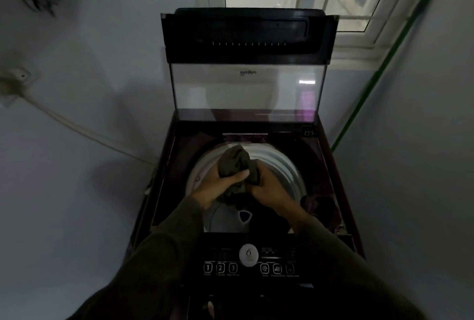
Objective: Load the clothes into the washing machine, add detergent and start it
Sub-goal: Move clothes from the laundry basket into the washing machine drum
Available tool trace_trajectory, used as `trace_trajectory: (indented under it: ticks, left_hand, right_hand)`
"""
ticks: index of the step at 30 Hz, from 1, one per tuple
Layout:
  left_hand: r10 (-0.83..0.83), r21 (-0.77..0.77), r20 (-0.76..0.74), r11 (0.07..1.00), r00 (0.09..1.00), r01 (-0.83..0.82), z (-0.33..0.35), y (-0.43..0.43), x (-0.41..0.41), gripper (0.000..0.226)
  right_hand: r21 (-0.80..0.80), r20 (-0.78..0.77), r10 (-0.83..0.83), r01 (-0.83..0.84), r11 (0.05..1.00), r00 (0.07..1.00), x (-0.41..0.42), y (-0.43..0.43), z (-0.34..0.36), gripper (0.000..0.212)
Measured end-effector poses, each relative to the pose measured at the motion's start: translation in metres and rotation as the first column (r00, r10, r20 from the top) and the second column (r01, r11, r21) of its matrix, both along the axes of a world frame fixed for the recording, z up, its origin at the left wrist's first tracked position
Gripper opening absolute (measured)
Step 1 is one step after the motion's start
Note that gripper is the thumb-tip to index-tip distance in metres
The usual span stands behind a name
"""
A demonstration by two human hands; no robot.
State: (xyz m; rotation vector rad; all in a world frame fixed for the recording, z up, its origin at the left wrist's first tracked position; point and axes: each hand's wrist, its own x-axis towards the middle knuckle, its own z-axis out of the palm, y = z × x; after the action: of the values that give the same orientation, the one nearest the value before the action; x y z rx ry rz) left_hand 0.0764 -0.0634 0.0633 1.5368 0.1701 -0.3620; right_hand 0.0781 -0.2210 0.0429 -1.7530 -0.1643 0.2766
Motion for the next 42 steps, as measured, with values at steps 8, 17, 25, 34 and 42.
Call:
trace_trajectory:
  ticks: [8, 17, 25, 34, 42]
  left_hand:
    - [-0.090, 0.351, 0.153, 0.936, 0.984, 0.031, -0.049, 0.005, -0.003, 0.060]
    - [-0.139, 0.327, -0.035, 0.934, 0.990, 0.143, -0.091, 0.020, 0.008, 0.087]
    - [-0.251, 0.474, -0.246, 0.811, 0.936, 0.342, -0.131, 0.042, 0.025, 0.056]
    - [-0.331, 0.559, -0.378, 0.662, 0.864, 0.499, -0.154, 0.039, 0.037, 0.048]
    - [-0.391, 0.618, -0.437, 0.524, 0.810, 0.586, -0.171, 0.040, 0.036, 0.048]
  right_hand:
    - [-0.233, -0.311, 0.185, -0.264, 0.936, 0.932, 0.008, -0.003, -0.018, 0.121]
    - [-0.557, -0.206, 0.018, -0.133, 0.820, 0.978, 0.009, 0.039, -0.062, 0.079]
    - [-0.588, -0.332, -0.026, -0.186, 0.787, 0.943, 0.019, 0.060, -0.105, 0.061]
    - [-0.628, -0.444, -0.080, -0.246, 0.739, 0.892, 0.024, 0.070, -0.148, 0.050]
    - [-0.591, -0.454, -0.116, -0.202, 0.781, 0.883, 0.020, 0.067, -0.150, 0.036]
